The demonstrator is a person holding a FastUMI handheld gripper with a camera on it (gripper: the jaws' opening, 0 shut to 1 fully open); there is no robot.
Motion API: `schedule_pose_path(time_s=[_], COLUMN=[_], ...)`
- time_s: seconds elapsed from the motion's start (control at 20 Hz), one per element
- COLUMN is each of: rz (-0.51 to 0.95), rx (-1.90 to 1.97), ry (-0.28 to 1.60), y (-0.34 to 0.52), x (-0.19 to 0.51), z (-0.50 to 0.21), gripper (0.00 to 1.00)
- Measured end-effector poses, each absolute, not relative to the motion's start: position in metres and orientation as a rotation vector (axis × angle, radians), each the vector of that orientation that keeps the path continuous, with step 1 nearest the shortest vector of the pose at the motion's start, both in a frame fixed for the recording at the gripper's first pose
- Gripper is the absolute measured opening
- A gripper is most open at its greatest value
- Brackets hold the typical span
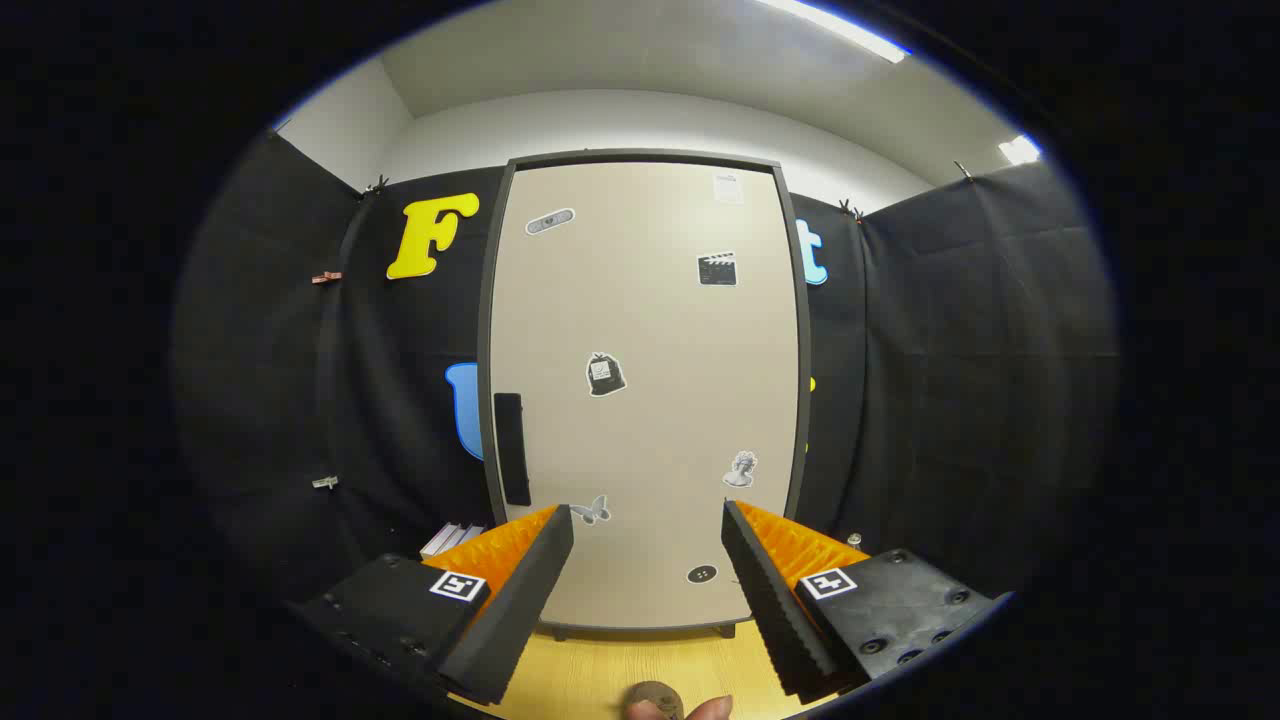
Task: Open the shoe cabinet door, grab the shoes and put them into the shoe cabinet, then close the shoe cabinet door.
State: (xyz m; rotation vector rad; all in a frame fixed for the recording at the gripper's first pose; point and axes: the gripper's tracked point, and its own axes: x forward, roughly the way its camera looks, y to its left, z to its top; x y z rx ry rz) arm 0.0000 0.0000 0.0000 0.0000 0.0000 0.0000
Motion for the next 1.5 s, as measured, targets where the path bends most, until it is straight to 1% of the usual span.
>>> schedule_pose_path(time_s=[0.75,1.05,1.3,1.5], rz=[0.011,0.028,0.071,0.093], rx=[0.026,0.035,0.048,0.055], ry=[-0.001,0.000,-0.015,-0.011], y=[0.016,0.030,0.062,0.093], x=[-0.001,0.009,0.044,0.080], z=[0.001,0.001,0.011,0.005], gripper=[0.98,0.98,0.98,0.98])
